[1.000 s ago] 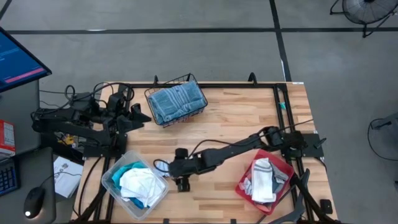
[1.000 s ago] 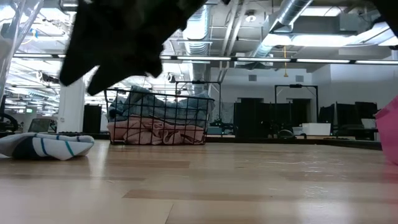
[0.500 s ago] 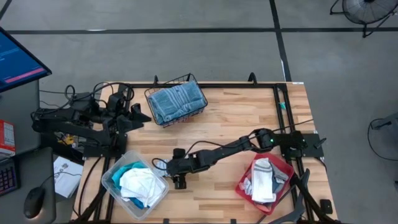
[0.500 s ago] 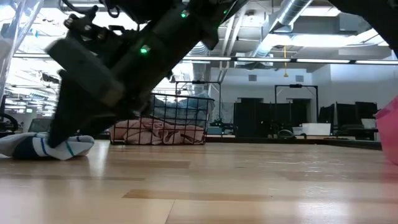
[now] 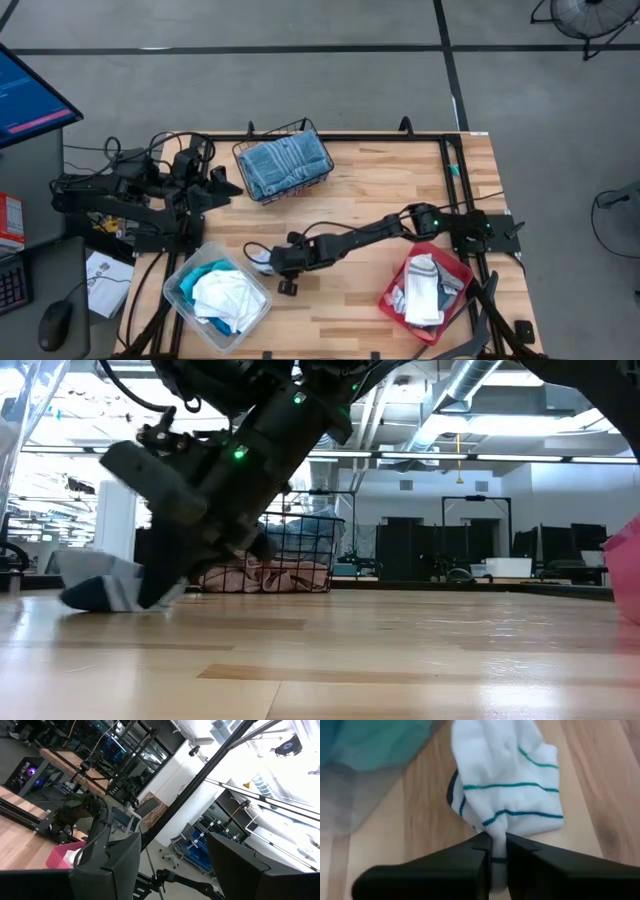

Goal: Pick & Place Cloths
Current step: Put the white patterned sock into the red bin

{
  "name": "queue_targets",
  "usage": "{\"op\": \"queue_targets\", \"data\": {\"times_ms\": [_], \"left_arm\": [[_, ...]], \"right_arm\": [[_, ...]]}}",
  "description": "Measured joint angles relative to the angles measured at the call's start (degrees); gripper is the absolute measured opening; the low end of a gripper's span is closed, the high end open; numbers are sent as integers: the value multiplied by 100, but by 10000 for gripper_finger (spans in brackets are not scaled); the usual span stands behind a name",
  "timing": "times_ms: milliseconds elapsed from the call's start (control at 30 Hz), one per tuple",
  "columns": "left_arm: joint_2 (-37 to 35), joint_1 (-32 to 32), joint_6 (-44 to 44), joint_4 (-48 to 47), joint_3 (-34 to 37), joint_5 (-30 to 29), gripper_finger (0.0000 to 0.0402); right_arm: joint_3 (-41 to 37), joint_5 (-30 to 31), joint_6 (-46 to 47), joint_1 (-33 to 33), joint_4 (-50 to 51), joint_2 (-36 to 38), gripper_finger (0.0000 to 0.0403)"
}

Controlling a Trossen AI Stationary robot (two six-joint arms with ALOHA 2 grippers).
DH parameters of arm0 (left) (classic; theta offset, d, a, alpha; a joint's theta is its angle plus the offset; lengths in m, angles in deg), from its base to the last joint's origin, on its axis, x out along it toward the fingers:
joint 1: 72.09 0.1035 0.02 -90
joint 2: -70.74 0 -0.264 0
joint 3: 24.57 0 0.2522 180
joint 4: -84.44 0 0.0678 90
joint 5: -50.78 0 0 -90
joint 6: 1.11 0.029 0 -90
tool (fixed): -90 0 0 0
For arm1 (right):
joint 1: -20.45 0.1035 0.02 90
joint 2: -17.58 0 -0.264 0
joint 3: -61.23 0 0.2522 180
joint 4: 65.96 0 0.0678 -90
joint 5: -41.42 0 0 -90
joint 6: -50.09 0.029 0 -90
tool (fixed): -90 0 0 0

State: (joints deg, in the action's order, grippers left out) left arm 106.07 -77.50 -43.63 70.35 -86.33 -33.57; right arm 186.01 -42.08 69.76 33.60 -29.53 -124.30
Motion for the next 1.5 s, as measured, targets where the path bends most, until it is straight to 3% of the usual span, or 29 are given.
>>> {"op": "queue_targets", "data": {"times_ms": [233, 500, 700, 867, 1133, 1500], "left_arm": [[-11, 2, 2, 4, 0, 0, 214], [-11, 1, 2, 4, 0, 15, 214], [-11, 0, 2, 4, 0, 13, 214], [-9, 0, 2, 1, 0, 31, 214], [-4, 0, 7, 1, 0, 35, 214], [-4, 0, 18, 30, 0, 26, 214]], "right_arm": [[-41, -67, 73, 60, 1226, 546, 10], [-28, -59, 369, 468, 3404, 2065, 7], [-17, -55, 1783, 1174, 5280, 3244, 7], [-24, -19, 3769, 1920, 6780, 3795, 7], [-897, 44, 6005, 2962, 6754, 4297, 7], [-2829, -1729, 7513, 3946, 6731, 4451, 10]]}}
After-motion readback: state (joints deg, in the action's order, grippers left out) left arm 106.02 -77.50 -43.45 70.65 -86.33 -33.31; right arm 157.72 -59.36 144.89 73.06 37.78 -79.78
